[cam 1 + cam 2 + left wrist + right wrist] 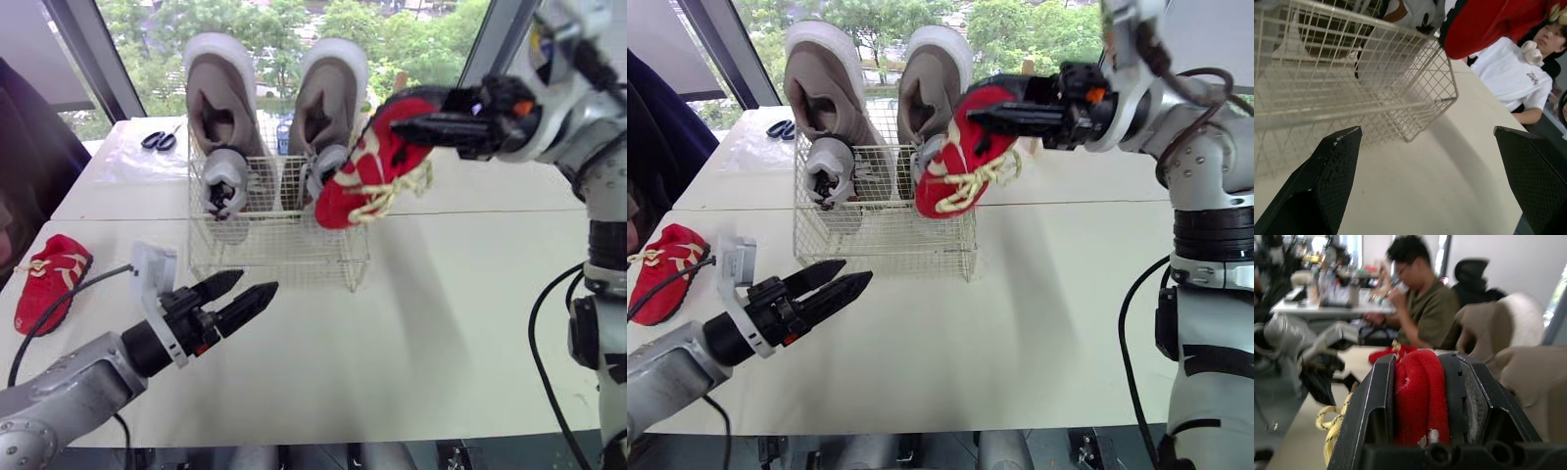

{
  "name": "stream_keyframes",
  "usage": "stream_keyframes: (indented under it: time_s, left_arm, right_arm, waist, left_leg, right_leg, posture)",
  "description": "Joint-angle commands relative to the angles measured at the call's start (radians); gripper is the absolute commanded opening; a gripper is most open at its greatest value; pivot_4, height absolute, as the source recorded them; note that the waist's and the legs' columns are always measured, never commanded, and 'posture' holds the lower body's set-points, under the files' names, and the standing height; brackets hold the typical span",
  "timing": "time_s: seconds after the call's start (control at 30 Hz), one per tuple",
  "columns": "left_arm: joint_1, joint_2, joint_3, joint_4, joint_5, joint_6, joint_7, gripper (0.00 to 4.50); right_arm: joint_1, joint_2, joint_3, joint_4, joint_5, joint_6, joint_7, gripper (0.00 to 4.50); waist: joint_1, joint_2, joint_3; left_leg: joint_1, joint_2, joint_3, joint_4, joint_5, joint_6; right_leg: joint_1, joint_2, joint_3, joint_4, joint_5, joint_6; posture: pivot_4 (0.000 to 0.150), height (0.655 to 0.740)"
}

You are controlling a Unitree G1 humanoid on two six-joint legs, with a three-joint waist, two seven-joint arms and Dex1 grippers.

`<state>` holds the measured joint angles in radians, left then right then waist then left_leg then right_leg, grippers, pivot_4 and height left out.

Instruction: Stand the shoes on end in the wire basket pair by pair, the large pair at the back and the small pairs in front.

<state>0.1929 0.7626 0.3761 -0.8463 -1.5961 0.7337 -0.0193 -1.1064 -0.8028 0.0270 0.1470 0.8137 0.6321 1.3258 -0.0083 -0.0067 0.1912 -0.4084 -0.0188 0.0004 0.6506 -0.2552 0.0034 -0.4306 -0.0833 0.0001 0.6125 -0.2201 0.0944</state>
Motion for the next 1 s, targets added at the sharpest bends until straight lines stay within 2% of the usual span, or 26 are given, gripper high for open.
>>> stream_keyframes:
  time_s: [0.03,0.27,0.47,0.5,0.53,0.63,0.83,1.0]
  left_arm:
    - [0.007,0.002,0.026,-0.028,0.001,-0.053,-0.014,4.43]
    - [-0.007,0.025,0.007,-0.016,-0.001,-0.079,-0.019,4.43]
    - [-0.024,0.041,0.008,0.007,-0.003,-0.085,-0.024,4.43]
    - [-0.023,0.043,0.008,0.009,-0.002,-0.087,-0.024,4.5]
    - [-0.023,0.043,0.008,0.01,-0.001,-0.089,-0.024,4.5]
    - [-0.019,0.04,0.015,0.01,-0.002,-0.096,-0.02,4.5]
    - [0.013,0.039,0.031,0.012,0.019,-0.105,-0.02,4.5]
    - [0.03,0.044,0.11,0.037,-0.005,-0.133,-0.003,4.5]
  right_arm:
    - [0.009,0.027,0.019,-0.041,-0.095,-0.09,0.027,1.36]
    - [0.076,0.077,0.131,-0.037,-0.299,-0.249,0.072,1.36]
    - [0.083,0.133,0.155,-0.009,-0.374,-0.324,0.076,1.36]
    - [0.081,0.135,0.157,-0.007,-0.381,-0.326,0.08,2.29]
    - [0.077,0.136,0.156,-0.006,-0.386,-0.325,0.084,2.54]
    - [0.059,0.135,0.136,-0.015,-0.372,-0.286,0.081,4.06]
    - [0.034,0.09,0.07,-0.049,-0.285,-0.148,0.123,4.06]
    - [-0.037,0.086,-0.028,-0.012,-0.209,-0.071,0.099,4.06]
  waist:
    - [0.0,0.0,0.0]
    - [-0.001,0.0,0.0]
    - [-0.001,0.0,0.0]
    - [-0.002,0.0,0.0]
    - [-0.002,0.0,0.0]
    - [-0.002,0.0,0.0]
    - [-0.001,0.0,0.0]
    - [-0.004,0.0,0.0]
  left_leg:
    - [0.0,0.0,0.0,0.0,0.0,0.0]
    - [0.0,0.0,0.0,0.0,0.0,0.0]
    - [0.0,-0.001,0.0,0.0,0.0,-0.001]
    - [0.0,-0.001,-0.001,0.0,0.0,-0.001]
    - [0.0,-0.001,-0.001,0.0,0.0,-0.001]
    - [0.0,-0.001,-0.001,0.0,0.0,-0.001]
    - [0.0,-0.001,-0.001,0.0,0.0,-0.001]
    - [0.0,-0.001,-0.001,0.0,0.0,-0.001]
  right_leg:
    - [0.0,0.0,0.0,0.0,0.0,0.0]
    - [0.0,-0.001,0.0,0.0,0.0,0.0]
    - [0.0,-0.001,0.0,0.0,0.0,0.0]
    - [0.0,-0.001,0.0,0.0,0.0,0.0]
    - [0.0,-0.001,0.0,0.0,0.0,0.0]
    - [0.0,-0.001,0.0,0.0,0.0,0.0]
    - [0.0,-0.004,-0.001,0.0,0.0,0.0]
    - [0.0,-0.004,-0.001,0.0,0.0,0.0]
  posture:
    - [0.15,0.74]
    - [0.15,0.74]
    - [0.15,0.74]
    - [0.15,0.74]
    - [0.15,0.74]
    - [0.15,0.74]
    - [0.15,0.74]
    - [0.15,0.74]
